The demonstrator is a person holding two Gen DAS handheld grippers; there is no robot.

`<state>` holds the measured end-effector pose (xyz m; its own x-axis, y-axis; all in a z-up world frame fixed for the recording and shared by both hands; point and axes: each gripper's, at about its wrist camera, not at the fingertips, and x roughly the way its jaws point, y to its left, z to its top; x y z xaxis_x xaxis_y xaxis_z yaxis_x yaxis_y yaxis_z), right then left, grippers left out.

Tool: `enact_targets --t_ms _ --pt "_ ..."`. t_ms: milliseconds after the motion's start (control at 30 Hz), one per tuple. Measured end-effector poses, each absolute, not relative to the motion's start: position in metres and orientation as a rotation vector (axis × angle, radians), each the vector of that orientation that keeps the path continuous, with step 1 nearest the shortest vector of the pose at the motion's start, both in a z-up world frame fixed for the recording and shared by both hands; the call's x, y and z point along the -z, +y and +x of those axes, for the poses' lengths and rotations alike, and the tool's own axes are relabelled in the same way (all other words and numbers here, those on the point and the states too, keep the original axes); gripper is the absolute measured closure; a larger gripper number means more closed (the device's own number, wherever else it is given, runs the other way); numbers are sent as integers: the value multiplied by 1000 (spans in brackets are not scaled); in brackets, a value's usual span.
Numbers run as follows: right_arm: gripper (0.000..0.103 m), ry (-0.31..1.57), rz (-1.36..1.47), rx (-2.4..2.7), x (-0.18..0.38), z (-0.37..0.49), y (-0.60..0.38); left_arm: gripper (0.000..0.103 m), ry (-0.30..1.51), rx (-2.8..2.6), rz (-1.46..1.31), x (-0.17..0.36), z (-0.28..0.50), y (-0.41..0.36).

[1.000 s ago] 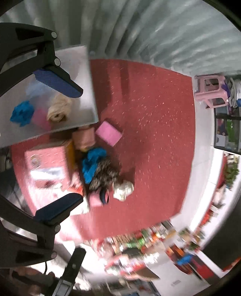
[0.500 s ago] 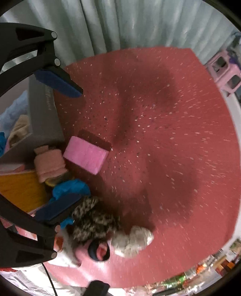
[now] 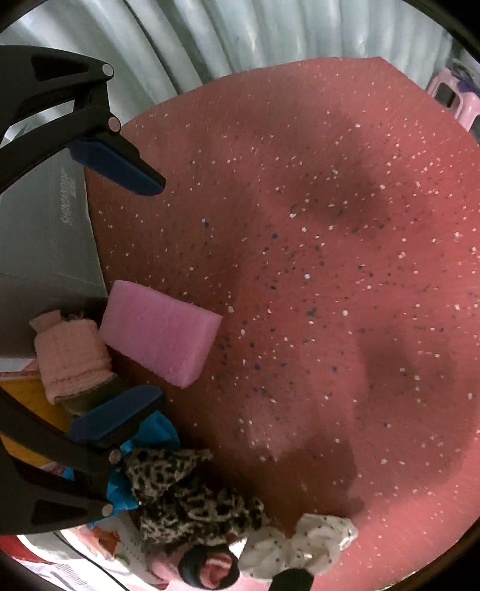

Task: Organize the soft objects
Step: 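Grasp the pink foam sponge with the left tool while the right tool grasps the polka-dot scrunchie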

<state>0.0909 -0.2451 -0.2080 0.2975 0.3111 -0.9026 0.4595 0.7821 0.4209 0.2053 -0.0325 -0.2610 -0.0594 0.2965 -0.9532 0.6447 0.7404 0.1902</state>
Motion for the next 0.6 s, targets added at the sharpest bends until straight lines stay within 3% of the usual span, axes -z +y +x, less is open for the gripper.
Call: enact_targets --t_ms 133,267,367,500,567,600 --pt "15 1344 635 143 220 100 -237 2 1665 331 798 269 202 -28" --pt "45 1388 610 153 230 106 -229 6 1706 335 812 281 200 -20" --pt "55 1394 606 159 232 104 -228 8 1702 353 828 283 198 -20" --pt "71 1391 613 150 233 100 -229 22 1715 383 815 281 196 -21" --pt "76 1377 631 152 231 98 -231 33 1737 405 787 279 197 -21" --pt "76 1370 640 152 230 96 -232 44 1754 420 760 278 196 -20"
